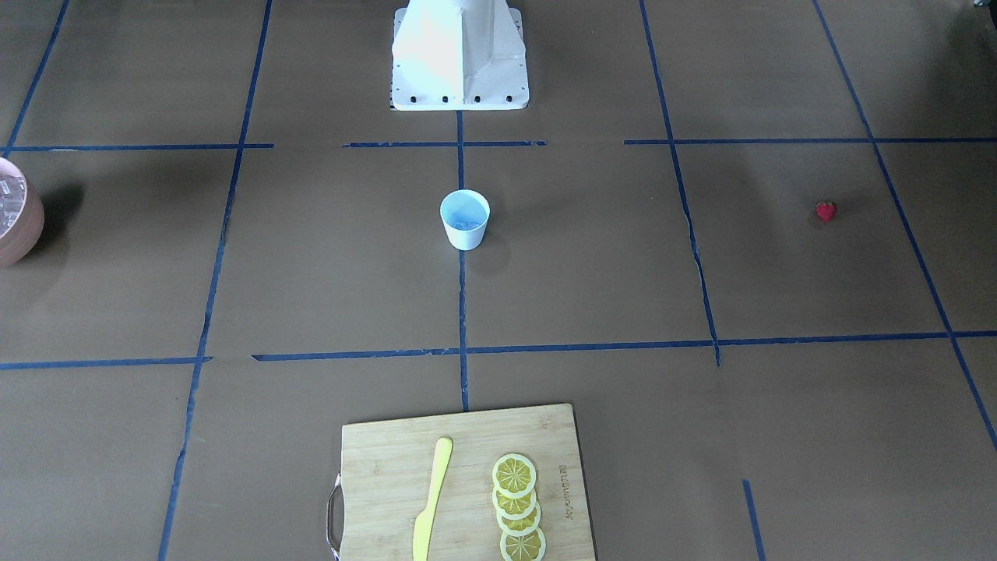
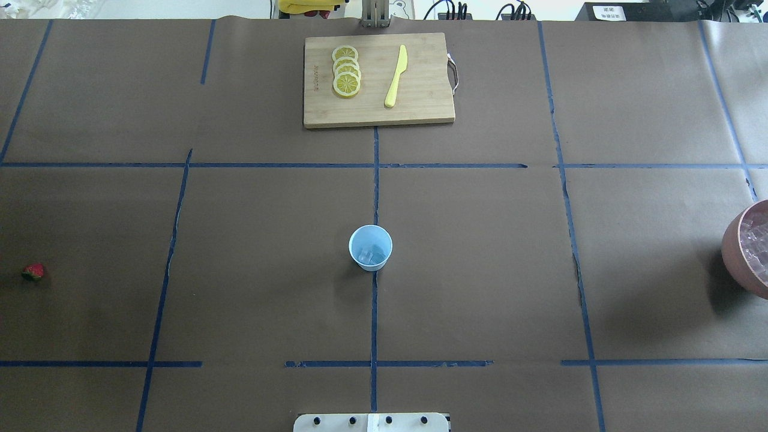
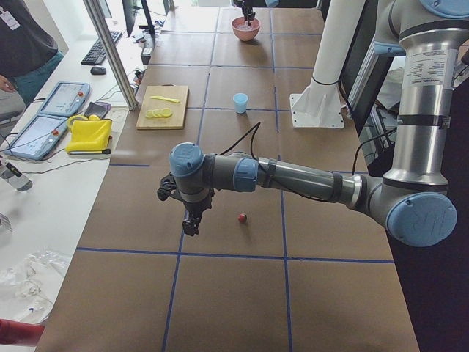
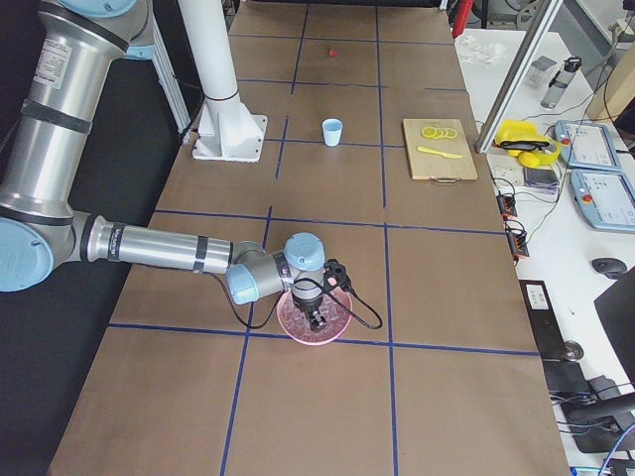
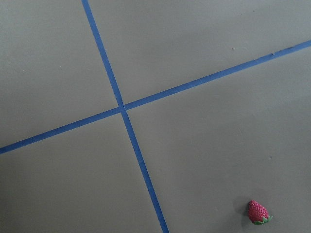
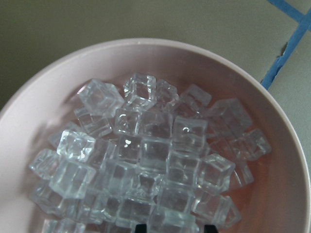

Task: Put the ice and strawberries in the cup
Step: 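Lower the right gripper into the bowl and grasp another ice cube, then carry the ice cube with the right gripper over the light-blue cup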

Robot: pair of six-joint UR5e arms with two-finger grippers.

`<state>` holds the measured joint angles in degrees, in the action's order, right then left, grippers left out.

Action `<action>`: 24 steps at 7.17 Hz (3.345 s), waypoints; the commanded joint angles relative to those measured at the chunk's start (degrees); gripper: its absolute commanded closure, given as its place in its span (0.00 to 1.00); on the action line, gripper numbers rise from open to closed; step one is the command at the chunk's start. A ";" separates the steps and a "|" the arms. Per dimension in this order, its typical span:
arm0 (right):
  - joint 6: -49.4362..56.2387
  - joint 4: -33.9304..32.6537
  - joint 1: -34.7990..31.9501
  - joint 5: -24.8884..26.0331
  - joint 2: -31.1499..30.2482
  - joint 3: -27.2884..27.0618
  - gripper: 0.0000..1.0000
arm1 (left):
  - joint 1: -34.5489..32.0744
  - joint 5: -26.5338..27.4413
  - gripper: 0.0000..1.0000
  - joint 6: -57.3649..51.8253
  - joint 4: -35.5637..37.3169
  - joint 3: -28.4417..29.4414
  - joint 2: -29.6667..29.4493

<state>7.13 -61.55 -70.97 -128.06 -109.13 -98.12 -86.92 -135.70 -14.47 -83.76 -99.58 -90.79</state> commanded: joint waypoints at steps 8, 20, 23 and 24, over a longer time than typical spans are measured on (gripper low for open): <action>-18.68 -22.03 -0.86 -3.68 16.02 -16.13 1.00 | 0.00 0.00 0.00 -0.03 0.00 -0.09 0.00; -79.62 -39.52 43.27 25.74 67.17 -1.41 1.00 | 0.09 0.00 0.00 -0.03 0.00 0.26 0.00; -82.36 -39.52 47.24 29.44 71.16 5.49 1.00 | 0.09 0.00 0.00 -0.03 0.00 0.35 0.00; -82.45 -39.61 47.24 29.44 70.55 5.48 1.00 | 0.09 0.00 0.00 -0.03 0.00 0.35 0.00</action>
<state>-74.97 -101.07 -24.25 -99.01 -38.31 -93.06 -86.85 -135.70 -14.50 -83.76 -99.26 -90.79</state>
